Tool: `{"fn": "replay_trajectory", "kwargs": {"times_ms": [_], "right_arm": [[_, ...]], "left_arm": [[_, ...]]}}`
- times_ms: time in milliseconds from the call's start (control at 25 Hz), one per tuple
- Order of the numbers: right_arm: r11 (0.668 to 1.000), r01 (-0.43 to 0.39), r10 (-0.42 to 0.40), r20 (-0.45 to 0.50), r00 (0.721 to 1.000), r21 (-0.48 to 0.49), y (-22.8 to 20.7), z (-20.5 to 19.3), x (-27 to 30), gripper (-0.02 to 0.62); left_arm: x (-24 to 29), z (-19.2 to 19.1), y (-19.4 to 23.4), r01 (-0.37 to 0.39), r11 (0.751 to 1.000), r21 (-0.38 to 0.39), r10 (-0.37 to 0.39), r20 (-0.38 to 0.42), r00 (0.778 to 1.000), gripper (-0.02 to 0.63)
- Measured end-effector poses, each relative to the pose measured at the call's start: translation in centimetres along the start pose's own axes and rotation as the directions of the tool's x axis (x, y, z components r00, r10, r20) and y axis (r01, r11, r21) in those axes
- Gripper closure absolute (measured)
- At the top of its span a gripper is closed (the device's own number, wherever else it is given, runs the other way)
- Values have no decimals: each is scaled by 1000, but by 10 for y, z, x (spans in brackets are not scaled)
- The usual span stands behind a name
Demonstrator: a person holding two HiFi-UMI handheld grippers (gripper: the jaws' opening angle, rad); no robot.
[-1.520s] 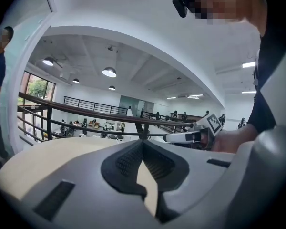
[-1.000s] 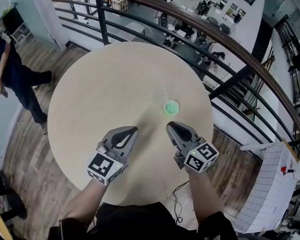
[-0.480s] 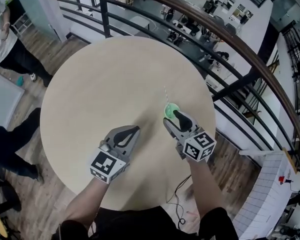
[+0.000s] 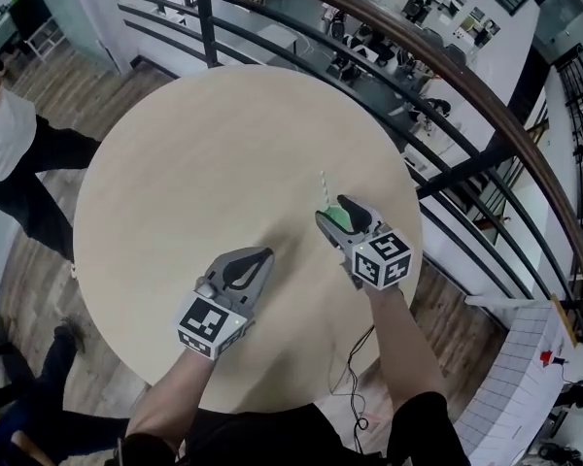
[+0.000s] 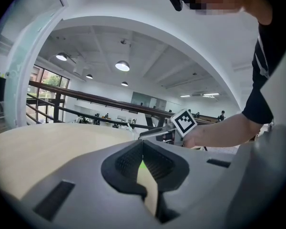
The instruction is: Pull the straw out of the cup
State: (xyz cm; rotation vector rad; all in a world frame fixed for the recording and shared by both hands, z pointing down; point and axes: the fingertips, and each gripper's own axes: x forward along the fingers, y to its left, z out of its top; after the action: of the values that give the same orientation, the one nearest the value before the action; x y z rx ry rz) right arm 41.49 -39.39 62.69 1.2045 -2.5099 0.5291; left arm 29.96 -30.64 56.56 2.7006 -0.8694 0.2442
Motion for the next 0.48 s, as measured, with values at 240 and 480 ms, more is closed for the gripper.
{"fn": "replay_trajectory", "kwargs": {"times_ms": [240, 480], "right_arm": [[1000, 15, -16, -73, 997, -16, -16, -13, 14, 354], [999, 25, -30, -128, 991, -36, -23, -22, 21, 358]], "left_arm": [[5, -6, 0, 6, 1000, -12, -6, -11, 1000, 597], [4, -10, 5, 6, 1000, -18, -6, -26, 1000, 597]]}}
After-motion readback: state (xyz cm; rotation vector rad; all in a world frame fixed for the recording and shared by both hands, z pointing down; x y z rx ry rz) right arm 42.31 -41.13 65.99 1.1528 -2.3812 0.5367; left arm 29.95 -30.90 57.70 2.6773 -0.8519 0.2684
